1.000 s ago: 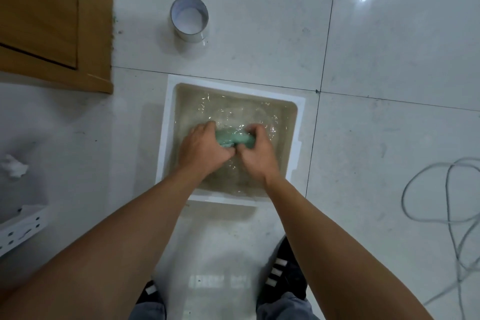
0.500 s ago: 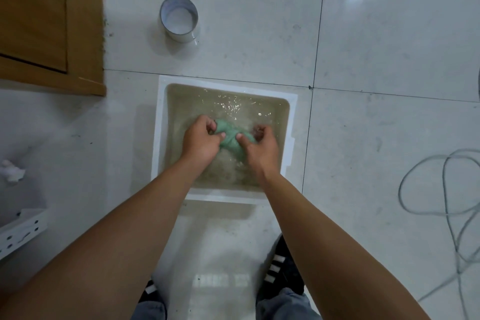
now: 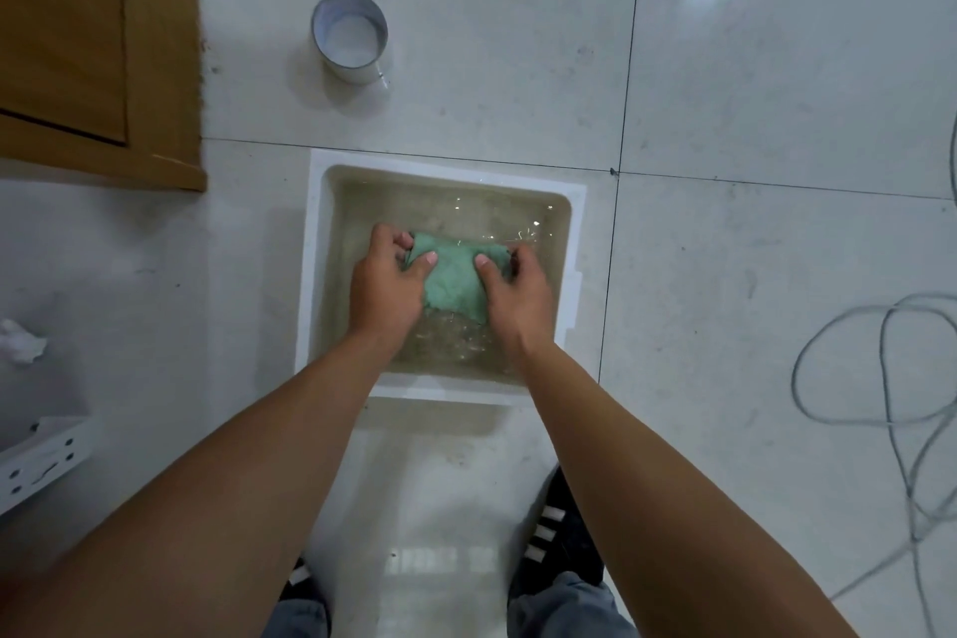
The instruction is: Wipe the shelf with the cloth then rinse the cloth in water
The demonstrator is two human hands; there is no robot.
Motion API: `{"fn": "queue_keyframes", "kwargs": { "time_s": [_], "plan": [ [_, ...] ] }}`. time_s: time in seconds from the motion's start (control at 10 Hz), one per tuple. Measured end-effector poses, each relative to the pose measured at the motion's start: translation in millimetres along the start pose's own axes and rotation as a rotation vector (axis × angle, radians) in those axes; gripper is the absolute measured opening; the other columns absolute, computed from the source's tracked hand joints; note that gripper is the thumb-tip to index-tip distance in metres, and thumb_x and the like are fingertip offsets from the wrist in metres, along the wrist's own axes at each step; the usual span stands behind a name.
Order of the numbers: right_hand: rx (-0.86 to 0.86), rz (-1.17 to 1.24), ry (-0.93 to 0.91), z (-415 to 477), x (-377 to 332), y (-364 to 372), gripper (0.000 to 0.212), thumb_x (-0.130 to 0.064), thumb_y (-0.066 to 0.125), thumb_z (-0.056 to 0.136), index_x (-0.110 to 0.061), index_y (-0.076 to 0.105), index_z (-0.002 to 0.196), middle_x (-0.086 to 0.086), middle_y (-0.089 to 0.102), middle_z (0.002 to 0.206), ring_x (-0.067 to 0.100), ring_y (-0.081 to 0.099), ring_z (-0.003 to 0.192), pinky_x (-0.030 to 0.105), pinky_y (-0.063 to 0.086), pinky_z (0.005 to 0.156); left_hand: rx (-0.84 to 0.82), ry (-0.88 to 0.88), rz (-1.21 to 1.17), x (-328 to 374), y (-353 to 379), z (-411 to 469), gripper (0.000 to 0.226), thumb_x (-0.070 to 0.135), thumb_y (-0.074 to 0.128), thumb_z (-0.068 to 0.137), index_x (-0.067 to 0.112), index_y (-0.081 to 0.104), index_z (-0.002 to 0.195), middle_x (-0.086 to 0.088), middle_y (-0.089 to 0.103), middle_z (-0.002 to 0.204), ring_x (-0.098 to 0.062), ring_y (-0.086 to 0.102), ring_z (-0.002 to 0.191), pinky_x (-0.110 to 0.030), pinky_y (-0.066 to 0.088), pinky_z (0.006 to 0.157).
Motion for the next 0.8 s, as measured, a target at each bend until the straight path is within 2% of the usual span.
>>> {"fn": "queue_keyframes", "kwargs": {
  "time_s": [0.1, 0.2, 0.3, 0.5, 0.6, 0.7, 0.8],
  "plan": [
    [0.008, -0.234, -0.09, 2.9, -8.1, 1.9, 0.037, -0.039, 0.064, 0.093, -0.024, 0.051, 0.124, -0.005, 0.065, 0.115, 0.014, 0.061, 0.099, 0.029, 0.046, 0.078, -0.033, -0.004, 0.039, -7.9, -0.4, 1.5, 0.027, 0.018, 0.074, 0.091, 0.016, 0.057, 0.112, -0.002, 0.065, 0.107, -0.026, 0.065, 0.097, -0.036, 0.053, 0.081],
    [-0.021, -0.291, -0.122, 0.8, -10.5, 4.1, 0.052, -0.037, 0.067, 0.091, -0.023, 0.044, 0.136, -0.005, 0.058, 0.13, 0.013, 0.058, 0.111, 0.029, 0.046, 0.086, -0.107, 0.063, 0.078, -10.6, 0.4, -0.5, 0.043, 0.01, 0.071, 0.091, 0.016, 0.058, 0.131, -0.002, 0.062, 0.124, -0.023, 0.063, 0.114, -0.034, 0.051, 0.098],
    [-0.074, -0.37, -0.149, -2.8, -10.3, 9.7, 0.052, -0.028, 0.069, 0.091, -0.021, 0.044, 0.136, -0.002, 0.054, 0.133, 0.016, 0.057, 0.114, 0.028, 0.045, 0.09, -0.124, 0.098, 0.246, -12.5, -2.3, -4.1, 0.059, 0.009, 0.071, 0.092, 0.012, 0.047, 0.146, -0.01, 0.044, 0.15, -0.029, 0.052, 0.13, -0.031, 0.04, 0.105],
    [-0.082, -0.493, -0.191, -2.4, -14.0, 13.5, 0.044, -0.018, 0.063, 0.093, -0.016, 0.044, 0.132, 0.002, 0.052, 0.129, 0.026, 0.06, 0.106, 0.031, 0.041, 0.081, -0.104, 0.108, 0.36, -11.2, -3.3, -8.4, 0.051, 0.003, 0.068, 0.089, 0.006, 0.049, 0.136, -0.015, 0.049, 0.141, -0.038, 0.057, 0.118, -0.042, 0.046, 0.098],
    [-0.053, -0.53, -0.172, -4.6, -17.9, 11.9, 0.042, -0.024, 0.065, 0.09, -0.014, 0.045, 0.124, 0.004, 0.052, 0.123, 0.032, 0.061, 0.099, 0.04, 0.049, 0.08, -0.141, 0.232, 0.537, -5.7, 1.0, -12.2, 0.052, 0.0, 0.062, 0.089, 0.006, 0.046, 0.138, -0.018, 0.05, 0.135, -0.045, 0.06, 0.108, -0.053, 0.053, 0.084],
    [-0.004, -0.62, -0.171, -3.8, -25.2, 8.7, 0.049, -0.033, 0.069, 0.086, -0.012, 0.045, 0.124, 0.005, 0.05, 0.124, 0.029, 0.059, 0.102, 0.038, 0.049, 0.078, -0.141, 0.297, 0.726, -2.0, -1.2, -14.8, 0.047, 0.007, 0.062, 0.09, 0.009, 0.048, 0.135, -0.015, 0.052, 0.127, -0.044, 0.064, 0.092, -0.052, 0.057, 0.068],
    [0.063, -0.873, -0.297, -13.1, -38.1, 4.7, 0.048, -0.037, 0.063, 0.087, -0.009, 0.05, 0.124, 0.01, 0.052, 0.125, 0.031, 0.053, 0.111, 0.038, 0.044, 0.089, -0.174, 0.428, 0.916, 2.1, -5.8, -25.1, 0.041, 0.009, 0.079, 0.075, 0.006, 0.063, 0.112, -0.017, 0.062, 0.102, -0.039, 0.066, 0.081, -0.043, 0.054, 0.059]
  ]
}}
Point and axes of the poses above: each hand's wrist, its own z-axis towards the middle knuckle, its own y-axis out of the palm, x = y × z, the point moved 7 cm from there along z, towards the middle knuckle
